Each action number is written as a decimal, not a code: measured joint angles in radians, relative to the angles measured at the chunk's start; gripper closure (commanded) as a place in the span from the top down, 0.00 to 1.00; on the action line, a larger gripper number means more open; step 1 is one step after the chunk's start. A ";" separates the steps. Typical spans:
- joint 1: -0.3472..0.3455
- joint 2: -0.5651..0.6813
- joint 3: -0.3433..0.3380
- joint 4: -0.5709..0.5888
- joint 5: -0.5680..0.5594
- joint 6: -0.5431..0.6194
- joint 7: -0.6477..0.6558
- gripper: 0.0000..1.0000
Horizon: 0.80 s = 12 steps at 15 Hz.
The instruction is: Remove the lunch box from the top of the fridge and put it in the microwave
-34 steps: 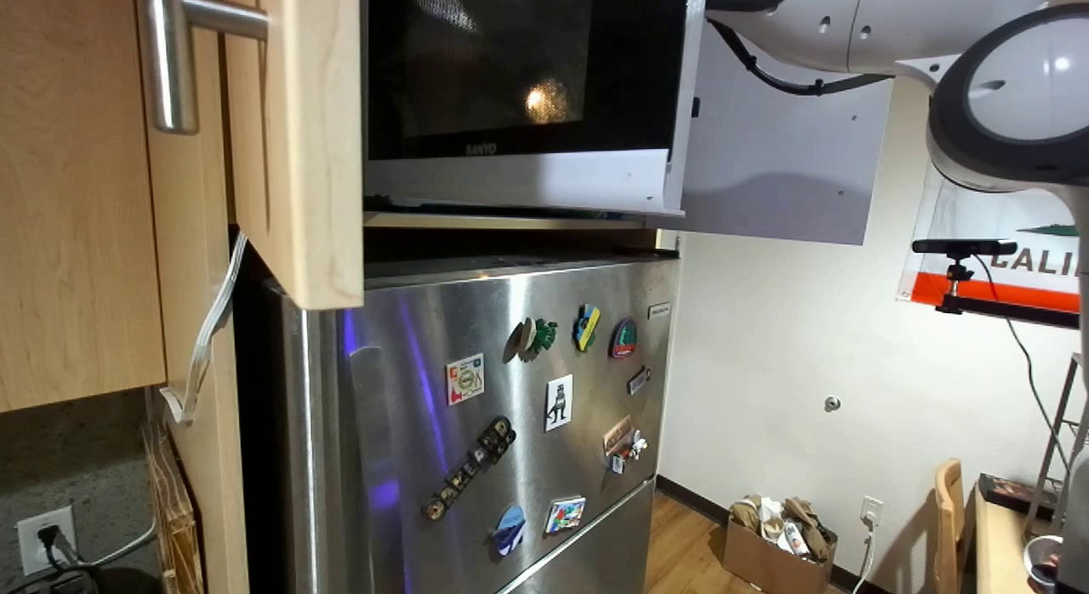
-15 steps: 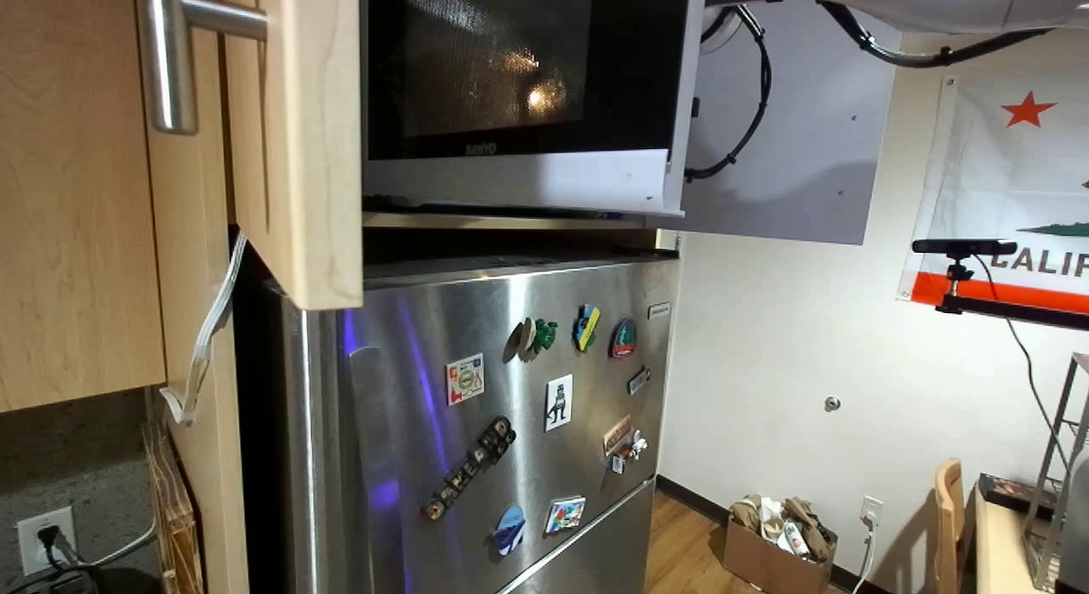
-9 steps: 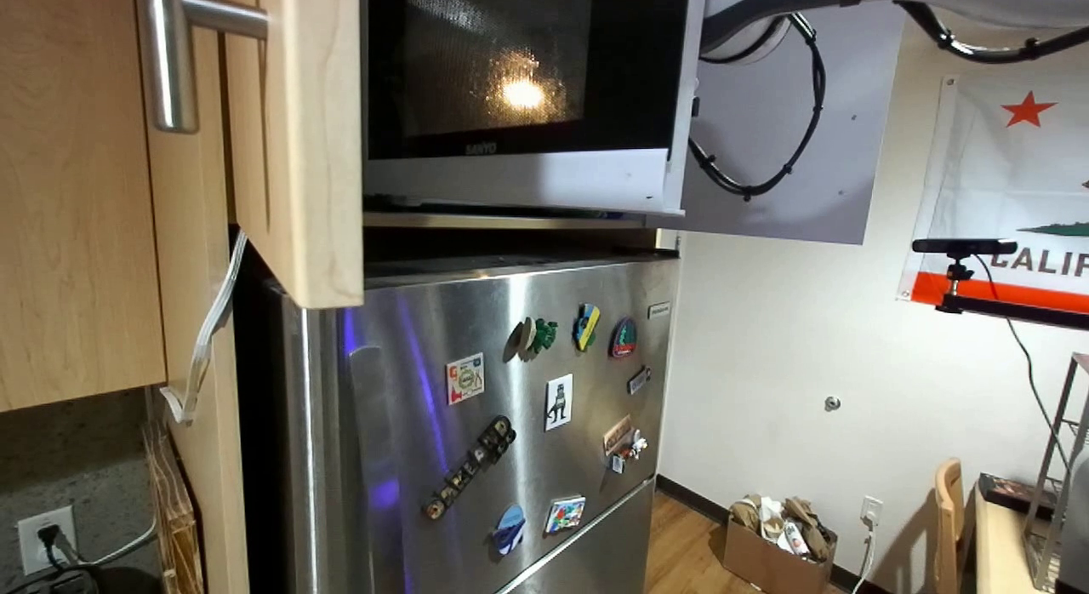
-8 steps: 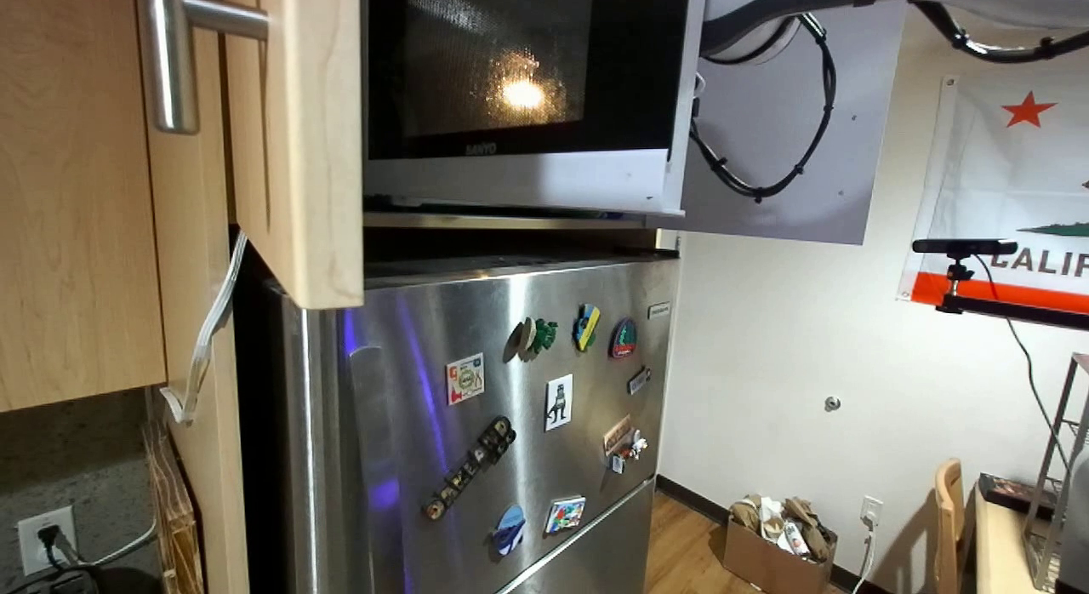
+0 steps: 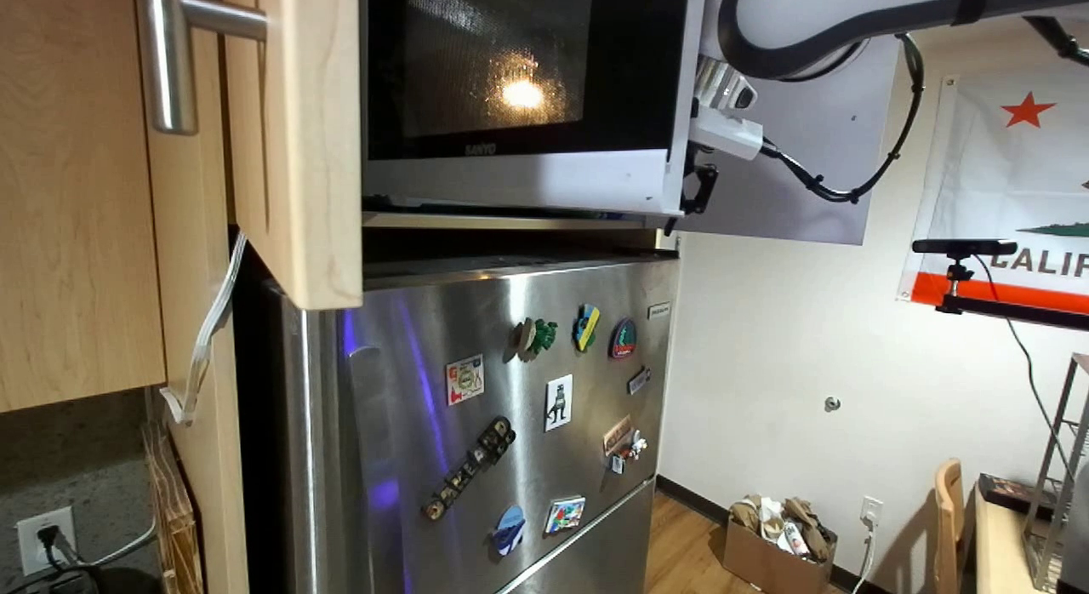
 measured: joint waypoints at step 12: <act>-0.035 -0.047 -0.035 -0.047 0.017 -0.246 -0.606 1.00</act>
